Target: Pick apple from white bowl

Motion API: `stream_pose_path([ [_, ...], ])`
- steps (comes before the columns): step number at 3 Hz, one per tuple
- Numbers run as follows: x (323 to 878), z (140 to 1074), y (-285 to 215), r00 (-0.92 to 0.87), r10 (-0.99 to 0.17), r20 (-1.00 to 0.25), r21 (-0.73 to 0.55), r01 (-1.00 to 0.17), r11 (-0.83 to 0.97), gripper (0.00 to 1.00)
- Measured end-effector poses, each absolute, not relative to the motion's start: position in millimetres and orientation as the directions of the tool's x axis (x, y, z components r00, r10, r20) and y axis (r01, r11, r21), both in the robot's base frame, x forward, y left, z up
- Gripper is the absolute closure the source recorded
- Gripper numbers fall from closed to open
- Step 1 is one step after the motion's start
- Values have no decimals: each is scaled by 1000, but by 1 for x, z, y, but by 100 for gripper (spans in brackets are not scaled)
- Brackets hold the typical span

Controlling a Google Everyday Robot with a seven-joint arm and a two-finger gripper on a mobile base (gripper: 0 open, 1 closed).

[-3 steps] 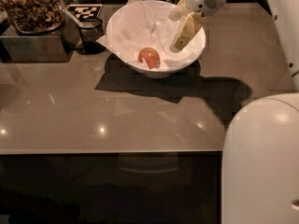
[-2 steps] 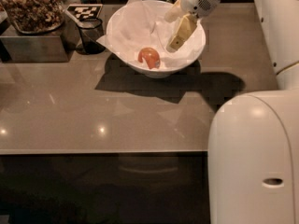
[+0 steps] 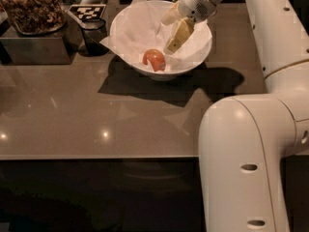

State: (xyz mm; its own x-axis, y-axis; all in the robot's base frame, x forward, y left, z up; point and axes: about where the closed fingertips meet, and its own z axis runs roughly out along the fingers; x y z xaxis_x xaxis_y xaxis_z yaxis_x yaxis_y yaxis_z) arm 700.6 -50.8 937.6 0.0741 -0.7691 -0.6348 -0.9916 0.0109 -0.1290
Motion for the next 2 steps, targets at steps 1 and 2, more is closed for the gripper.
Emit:
stream_pose_path([
  [1,707,933,-42,75,-749,-658,-122,-993,8,21],
  [2,713,931,-37,68,-741,-668,-122,-992,20,20],
])
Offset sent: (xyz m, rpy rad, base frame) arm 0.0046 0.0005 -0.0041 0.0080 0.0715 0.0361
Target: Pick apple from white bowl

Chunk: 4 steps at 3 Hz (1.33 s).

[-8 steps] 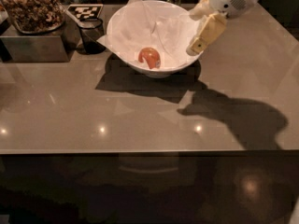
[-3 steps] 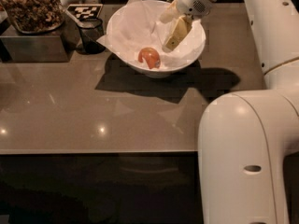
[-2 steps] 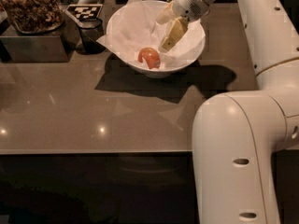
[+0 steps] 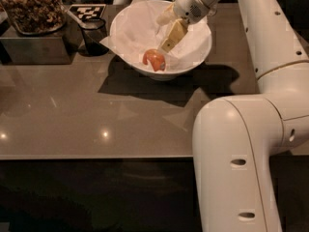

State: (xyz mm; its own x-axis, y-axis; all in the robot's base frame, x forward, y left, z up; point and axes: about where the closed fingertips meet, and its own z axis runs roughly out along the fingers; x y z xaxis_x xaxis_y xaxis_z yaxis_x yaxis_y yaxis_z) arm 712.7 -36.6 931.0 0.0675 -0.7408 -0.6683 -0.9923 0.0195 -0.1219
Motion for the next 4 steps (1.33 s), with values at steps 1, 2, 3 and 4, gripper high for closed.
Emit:
stream_pose_path([
  [1,715,926,-36,51,-739,-672,-108,-994,29,19],
  [2,715,926,-36,51,-739,-672,-108,-994,29,20],
  [3,714,912,-29,38,-749,-661,-77,-997,18,20],
  [4,714,896,-21,29,-773,-633,-53,-999,7,20],
])
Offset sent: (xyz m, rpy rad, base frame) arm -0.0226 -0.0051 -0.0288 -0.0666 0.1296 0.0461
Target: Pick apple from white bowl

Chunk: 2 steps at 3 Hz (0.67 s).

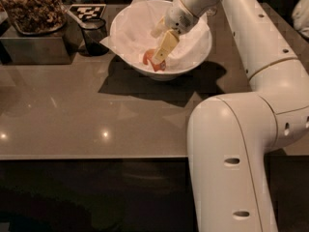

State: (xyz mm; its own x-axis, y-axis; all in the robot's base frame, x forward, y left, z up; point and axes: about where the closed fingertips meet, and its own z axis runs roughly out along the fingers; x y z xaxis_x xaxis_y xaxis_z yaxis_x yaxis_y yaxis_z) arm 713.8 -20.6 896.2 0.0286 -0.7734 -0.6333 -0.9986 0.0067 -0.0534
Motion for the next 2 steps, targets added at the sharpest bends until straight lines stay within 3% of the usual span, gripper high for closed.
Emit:
stream_pose_path([
  [2,709,877,-16,16,-797,-604,-35,-999,7,18],
])
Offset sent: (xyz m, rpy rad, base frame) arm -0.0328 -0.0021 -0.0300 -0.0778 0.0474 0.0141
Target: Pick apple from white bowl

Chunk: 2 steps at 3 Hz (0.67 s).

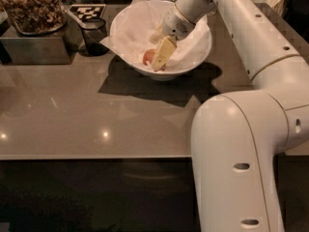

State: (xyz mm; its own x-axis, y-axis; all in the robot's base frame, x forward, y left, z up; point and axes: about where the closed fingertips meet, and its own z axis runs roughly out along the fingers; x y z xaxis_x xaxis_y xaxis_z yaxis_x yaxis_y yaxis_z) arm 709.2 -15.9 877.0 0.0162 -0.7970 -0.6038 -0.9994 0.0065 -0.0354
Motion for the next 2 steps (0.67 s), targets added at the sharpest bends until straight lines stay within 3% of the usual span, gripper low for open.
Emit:
stream_pose_path([
  [1,703,870,-14,11,-804,-595,-26,-1000,6,20],
  [2,697,862,-13,3,-809,-587,-11,-1000,4,35],
])
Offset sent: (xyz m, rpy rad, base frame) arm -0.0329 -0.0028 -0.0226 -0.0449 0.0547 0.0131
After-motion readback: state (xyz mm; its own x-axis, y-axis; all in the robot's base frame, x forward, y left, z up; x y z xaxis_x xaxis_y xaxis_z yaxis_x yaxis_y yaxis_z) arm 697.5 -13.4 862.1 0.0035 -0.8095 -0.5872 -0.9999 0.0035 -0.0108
